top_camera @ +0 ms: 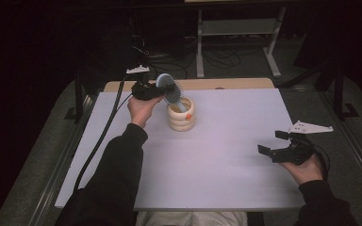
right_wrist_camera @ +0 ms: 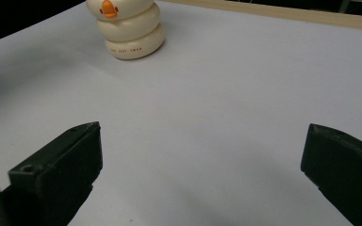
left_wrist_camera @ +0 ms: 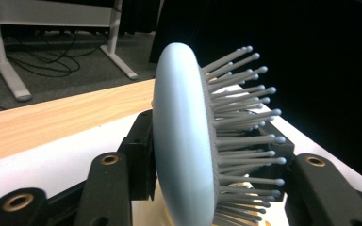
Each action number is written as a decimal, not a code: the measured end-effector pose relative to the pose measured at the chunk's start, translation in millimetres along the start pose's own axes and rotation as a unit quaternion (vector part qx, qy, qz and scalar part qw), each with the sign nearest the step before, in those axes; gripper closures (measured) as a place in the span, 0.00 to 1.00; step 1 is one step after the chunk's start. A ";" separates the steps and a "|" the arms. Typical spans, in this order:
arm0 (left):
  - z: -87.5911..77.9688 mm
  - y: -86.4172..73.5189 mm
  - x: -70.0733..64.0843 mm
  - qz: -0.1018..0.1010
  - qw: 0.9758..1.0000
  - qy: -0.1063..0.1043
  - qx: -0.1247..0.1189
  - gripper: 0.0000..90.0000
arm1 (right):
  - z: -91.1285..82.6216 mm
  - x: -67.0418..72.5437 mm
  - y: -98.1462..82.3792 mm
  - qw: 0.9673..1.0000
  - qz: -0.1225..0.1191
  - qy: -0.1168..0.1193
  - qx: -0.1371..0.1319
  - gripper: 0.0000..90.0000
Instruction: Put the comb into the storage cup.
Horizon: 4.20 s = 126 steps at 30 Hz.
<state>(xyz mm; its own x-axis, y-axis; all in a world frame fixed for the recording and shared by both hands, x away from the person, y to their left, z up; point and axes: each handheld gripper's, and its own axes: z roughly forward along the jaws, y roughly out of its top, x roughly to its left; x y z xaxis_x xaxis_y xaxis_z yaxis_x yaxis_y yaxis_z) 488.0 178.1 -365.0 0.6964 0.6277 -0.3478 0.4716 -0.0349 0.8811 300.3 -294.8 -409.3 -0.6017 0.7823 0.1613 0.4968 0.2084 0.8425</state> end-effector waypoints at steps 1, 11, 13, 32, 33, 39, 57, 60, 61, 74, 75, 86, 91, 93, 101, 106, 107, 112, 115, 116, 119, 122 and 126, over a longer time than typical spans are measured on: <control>0.1 -0.2 0.3 -0.001 1.000 -0.001 0.000 0.52 | -0.1 -0.1 -0.1 1.000 0.000 0.000 0.001 0.00; -3.5 -0.2 5.8 -0.004 1.000 0.015 0.026 0.23 | 1.9 0.6 -0.6 1.000 -0.006 -0.005 0.010 0.00; -4.6 -0.3 6.4 -0.004 1.000 0.016 0.026 0.16 | 1.5 0.8 -0.5 1.000 -0.006 -0.006 0.010 0.00; -39.2 8.7 8.7 0.037 0.999 0.010 0.022 0.00 | 2.6 3.0 -0.8 1.000 -0.014 -0.011 0.016 0.00; -42.4 9.4 8.1 0.043 0.999 0.011 0.019 0.00 | 2.6 3.0 -0.8 1.000 -0.014 -0.011 0.016 0.00; -63.4 11.0 6.2 0.071 0.997 0.019 0.001 0.00 | 3.2 3.6 -0.9 1.000 -0.017 -0.013 0.019 0.00; -93.3 2.0 -1.6 0.105 0.994 0.001 0.011 0.00 | 5.6 5.1 -2.3 0.999 -0.023 -0.016 0.031 0.00; -97.5 0.4 -3.4 0.107 0.994 0.000 0.007 0.00 | 5.8 5.2 -2.5 0.999 -0.024 -0.016 0.032 0.00; -98.8 -0.4 -3.6 0.107 0.994 -0.003 0.007 0.00 | 5.7 5.4 -2.5 0.999 -0.024 -0.016 0.032 0.00; -124.6 -16.9 -4.2 0.112 0.994 -0.013 -0.015 0.00 | 5.2 5.7 -2.5 0.999 -0.025 -0.016 0.031 0.00; -126.5 -18.6 -3.8 0.111 0.994 -0.014 -0.016 0.00 | 5.4 5.5 -2.5 0.999 -0.024 -0.016 0.031 0.00; -145.7 -38.5 1.6 0.105 0.994 -0.019 -0.029 0.00 | 6.6 5.6 -3.1 0.999 -0.025 -0.017 0.035 0.00; -155.6 -46.6 4.8 0.107 0.994 -0.013 -0.028 0.00 | 8.6 5.6 -3.8 0.999 -0.027 -0.017 0.040 0.00; -159.6 -49.0 6.3 0.106 0.994 -0.011 -0.028 0.00 | 9.0 5.6 -4.0 0.999 -0.028 -0.017 0.041 0.00; -168.2 -60.9 9.2 0.103 0.994 -0.008 -0.028 0.00 | 9.2 5.7 -4.5 0.999 -0.027 -0.018 0.041 0.00; -170.5 -70.8 11.5 0.101 0.995 -0.007 -0.025 0.00 | 9.2 5.7 -4.7 0.999 -0.027 -0.018 0.042 0.00; -170.7 -72.7 12.0 0.100 0.995 -0.007 -0.024 0.00 | 9.3 5.7 -4.7 0.999 -0.027 -0.018 0.042 0.00; -173.1 -81.0 12.8 0.104 0.994 -0.007 -0.015 0.00 | 10.0 5.9 -5.2 0.998 -0.027 -0.017 0.045 0.00; -174.0 -85.3 12.8 0.105 0.994 -0.006 -0.008 0.00 | 10.6 6.6 -5.3 0.998 -0.030 -0.017 0.046 0.00; -174.5 -86.8 12.5 0.106 0.994 -0.004 -0.010 0.00 | 10.7 6.7 -5.3 0.998 -0.031 -0.017 0.046 0.00; -176.5 -90.8 13.4 0.102 0.995 -0.003 -0.016 0.00 | 10.7 6.6 -5.5 0.998 -0.030 -0.017 0.046 0.00; -178.0 -97.2 16.1 0.098 0.995 -0.001 -0.013 0.00 | 10.6 7.0 -5.5 0.998 -0.029 -0.016 0.045 0.00; -178.6 -106.2 18.6 0.091 0.996 0.004 -0.018 0.00 | 10.6 7.3 -6.0 0.998 -0.029 -0.015 0.046 0.00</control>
<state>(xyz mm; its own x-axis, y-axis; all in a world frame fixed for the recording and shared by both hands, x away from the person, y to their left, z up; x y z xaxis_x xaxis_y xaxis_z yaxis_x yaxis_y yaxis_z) 354.2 332.4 -407.9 0.7642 0.6200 -0.1780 0.3178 -0.1217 0.9403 299.5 -284.1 -418.6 -0.6126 0.7844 0.0967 0.5177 0.3058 0.7991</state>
